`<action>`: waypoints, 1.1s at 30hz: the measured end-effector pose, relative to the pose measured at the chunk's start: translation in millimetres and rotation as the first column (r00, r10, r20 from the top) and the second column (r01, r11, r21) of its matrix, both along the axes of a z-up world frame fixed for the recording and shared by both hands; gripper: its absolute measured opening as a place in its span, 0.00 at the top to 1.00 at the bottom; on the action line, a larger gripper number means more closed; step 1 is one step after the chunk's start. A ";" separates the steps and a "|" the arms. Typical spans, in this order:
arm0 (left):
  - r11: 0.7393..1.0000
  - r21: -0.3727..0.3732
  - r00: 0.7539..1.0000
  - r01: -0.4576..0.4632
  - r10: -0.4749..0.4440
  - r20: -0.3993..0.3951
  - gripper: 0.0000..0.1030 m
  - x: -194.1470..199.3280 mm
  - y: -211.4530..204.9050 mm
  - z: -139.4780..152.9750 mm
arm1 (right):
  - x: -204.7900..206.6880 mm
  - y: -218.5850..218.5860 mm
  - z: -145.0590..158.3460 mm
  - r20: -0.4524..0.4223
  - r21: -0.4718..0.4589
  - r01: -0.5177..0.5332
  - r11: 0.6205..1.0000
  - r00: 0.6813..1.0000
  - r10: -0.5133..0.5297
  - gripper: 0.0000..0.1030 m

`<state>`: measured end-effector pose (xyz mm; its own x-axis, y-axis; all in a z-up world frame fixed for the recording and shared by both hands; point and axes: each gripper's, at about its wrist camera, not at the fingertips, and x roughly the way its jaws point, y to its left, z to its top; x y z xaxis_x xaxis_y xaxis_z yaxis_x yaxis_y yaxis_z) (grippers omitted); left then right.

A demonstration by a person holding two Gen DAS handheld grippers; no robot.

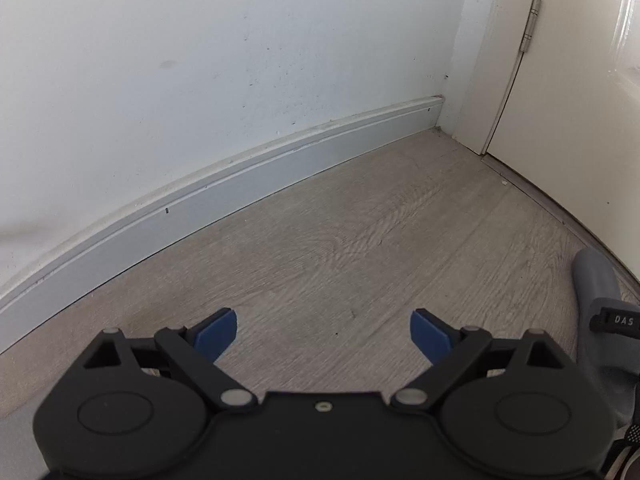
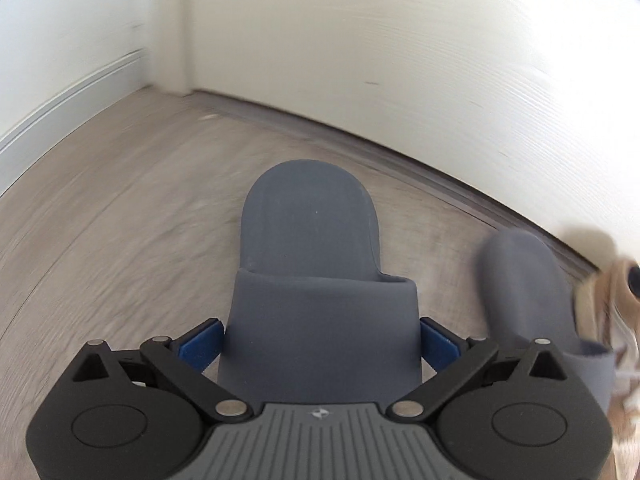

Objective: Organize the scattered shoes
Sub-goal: 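Lower the grey slide beside its mate and open the right gripper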

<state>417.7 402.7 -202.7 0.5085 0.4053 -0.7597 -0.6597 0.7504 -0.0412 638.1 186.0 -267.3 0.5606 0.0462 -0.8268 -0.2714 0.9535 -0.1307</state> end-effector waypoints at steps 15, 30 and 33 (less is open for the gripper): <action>1.000 0.025 1.000 0.011 -0.011 -0.017 0.08 2.1 -0.2 -2.3 | 21.7 -59.6 5.2 -0.078 0.115 0.267 0.957 0.963 -0.259 0.02; 0.999 0.038 0.999 0.028 -0.027 -0.024 0.08 2.8 -4.5 -2.3 | -9.5 -85.9 7.6 -0.101 0.211 0.188 0.959 0.980 -0.170 0.00; 0.998 0.059 0.999 0.032 -0.030 -0.037 0.08 4.1 -6.9 -3.1 | -6.0 -82.6 4.9 -0.109 0.192 0.185 0.964 0.980 -0.166 0.00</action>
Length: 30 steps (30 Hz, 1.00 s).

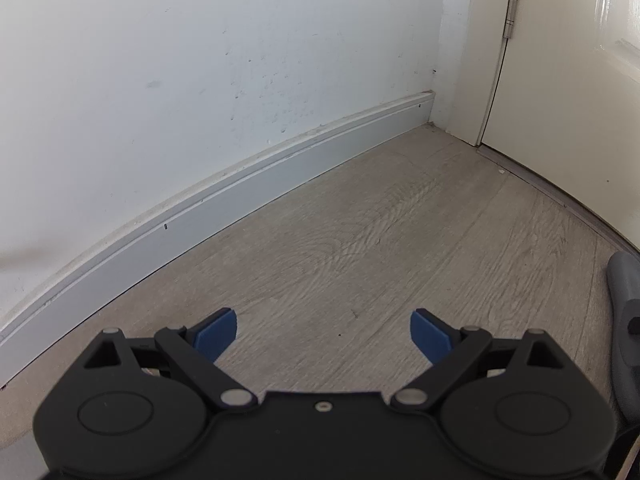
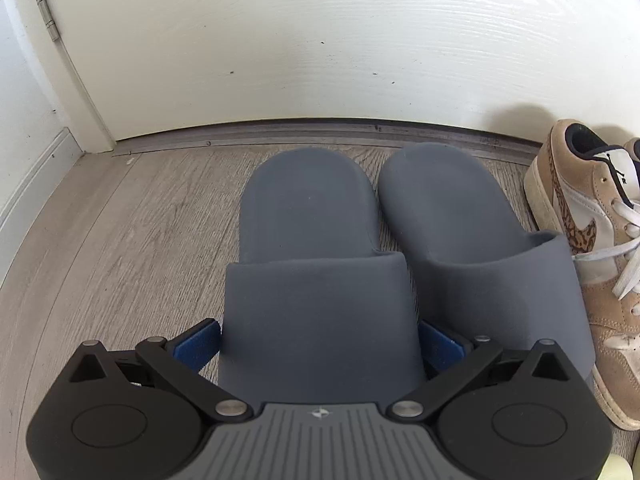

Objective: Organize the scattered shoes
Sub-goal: 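Lower the grey slide beside its mate and open the right gripper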

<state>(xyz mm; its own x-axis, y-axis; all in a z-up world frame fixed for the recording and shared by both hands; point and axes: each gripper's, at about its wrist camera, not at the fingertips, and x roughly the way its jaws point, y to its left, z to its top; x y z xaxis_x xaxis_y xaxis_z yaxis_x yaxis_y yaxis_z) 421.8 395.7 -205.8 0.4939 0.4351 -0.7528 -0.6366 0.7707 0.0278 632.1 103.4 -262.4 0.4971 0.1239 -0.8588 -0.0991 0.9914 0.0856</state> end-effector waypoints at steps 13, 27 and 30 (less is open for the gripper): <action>1.000 0.008 1.000 0.015 -0.015 -0.001 0.08 2.0 -3.7 -0.6 | -6.8 -11.0 43.3 0.090 -0.016 -0.058 0.998 0.994 0.059 0.00; 0.992 -0.008 0.986 0.128 -0.126 0.105 0.08 7.4 -31.9 18.4 | -179.2 -116.0 111.1 0.346 -0.064 -0.053 0.997 0.935 0.072 0.00; 0.983 -0.024 0.971 0.183 -0.177 0.162 0.08 5.4 -51.4 28.5 | -228.4 -148.4 112.6 0.370 0.004 0.028 1.000 0.929 -0.027 0.00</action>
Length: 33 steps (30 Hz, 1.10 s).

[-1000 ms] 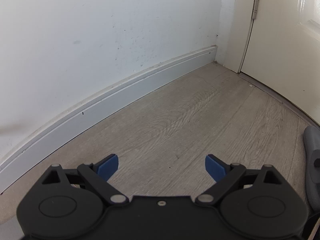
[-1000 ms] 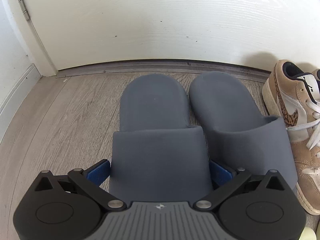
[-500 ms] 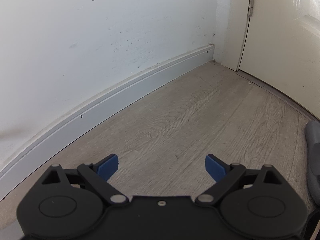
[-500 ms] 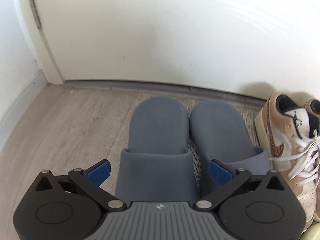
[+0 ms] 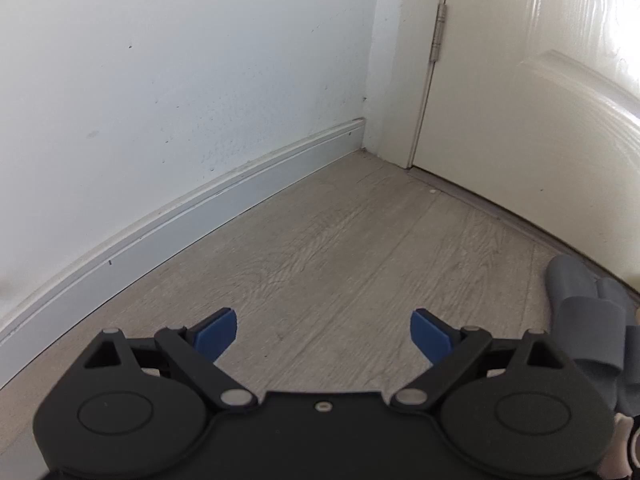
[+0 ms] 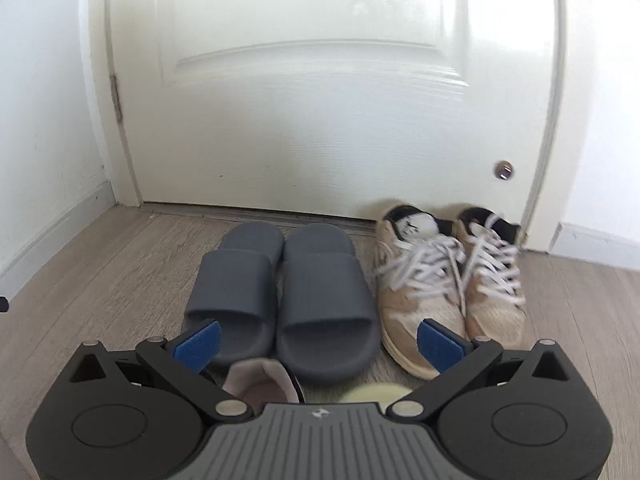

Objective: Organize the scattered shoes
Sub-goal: 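Lower the grey slide beside its mate and open the right gripper, then move the right gripper over the pale green slides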

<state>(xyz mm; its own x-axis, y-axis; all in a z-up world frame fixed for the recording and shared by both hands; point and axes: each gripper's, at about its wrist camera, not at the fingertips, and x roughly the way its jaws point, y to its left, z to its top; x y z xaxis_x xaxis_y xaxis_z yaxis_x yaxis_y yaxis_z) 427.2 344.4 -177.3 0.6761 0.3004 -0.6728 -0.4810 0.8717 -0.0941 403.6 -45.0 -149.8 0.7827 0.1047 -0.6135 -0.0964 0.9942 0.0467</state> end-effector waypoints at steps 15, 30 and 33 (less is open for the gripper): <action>0.986 -0.015 0.971 0.167 -0.161 0.179 0.08 -144.1 -143.1 26.0 | -132.1 -77.3 -67.6 -0.096 -0.083 0.120 0.989 0.987 -0.128 0.01; 0.964 0.032 0.962 0.266 -0.267 0.064 0.08 -157.4 -212.1 11.7 | -112.3 -93.7 -101.9 -0.129 -0.056 0.130 0.990 0.982 -0.137 0.14; 0.957 0.000 0.956 0.290 -0.290 0.033 0.08 -154.8 -220.4 -0.6 | -108.5 -92.6 -107.4 -0.121 -0.072 0.085 0.994 0.988 -0.093 0.14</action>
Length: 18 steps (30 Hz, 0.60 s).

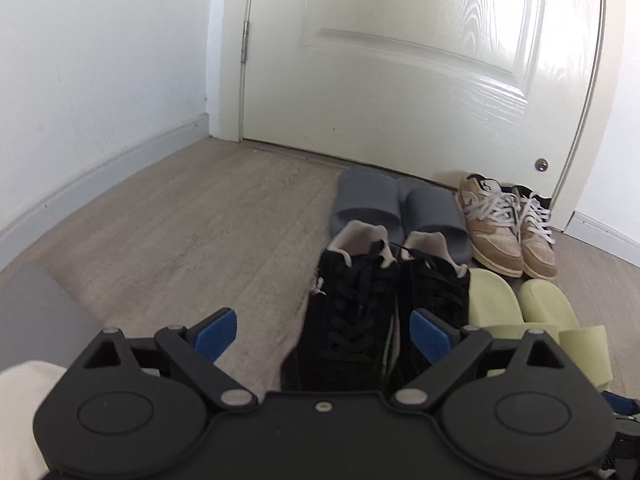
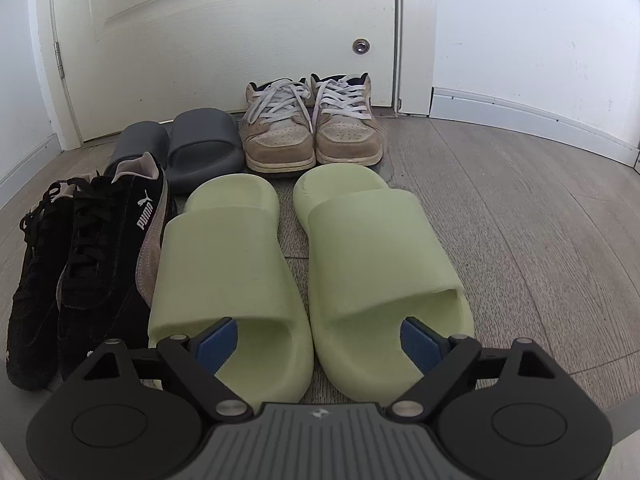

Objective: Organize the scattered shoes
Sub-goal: 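Move the right gripper over the pale green slides, then grasp both pale green slides by their straps with the right gripper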

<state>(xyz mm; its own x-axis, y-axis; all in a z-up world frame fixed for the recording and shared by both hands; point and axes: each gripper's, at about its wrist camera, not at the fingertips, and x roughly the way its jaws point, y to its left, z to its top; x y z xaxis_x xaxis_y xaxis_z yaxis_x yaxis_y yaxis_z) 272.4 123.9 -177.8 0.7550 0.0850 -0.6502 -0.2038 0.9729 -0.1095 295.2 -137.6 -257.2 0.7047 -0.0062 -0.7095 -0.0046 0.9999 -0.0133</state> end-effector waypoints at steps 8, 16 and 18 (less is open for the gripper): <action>0.999 0.037 0.999 0.021 -0.020 -0.034 0.08 5.0 -10.0 -7.9 | 3.2 -3.1 -4.7 0.004 0.005 -0.046 0.999 0.999 0.046 0.14; 0.987 0.137 0.996 0.087 -0.082 -0.042 0.08 6.3 -30.5 -11.7 | 15.7 5.3 -14.8 -0.020 -0.053 -0.058 0.997 0.998 0.057 0.14; 0.983 0.151 0.995 0.099 -0.094 -0.044 0.08 6.4 -33.8 -12.5 | 18.0 11.3 -17.9 -0.013 -0.075 -0.075 0.994 0.997 0.075 0.13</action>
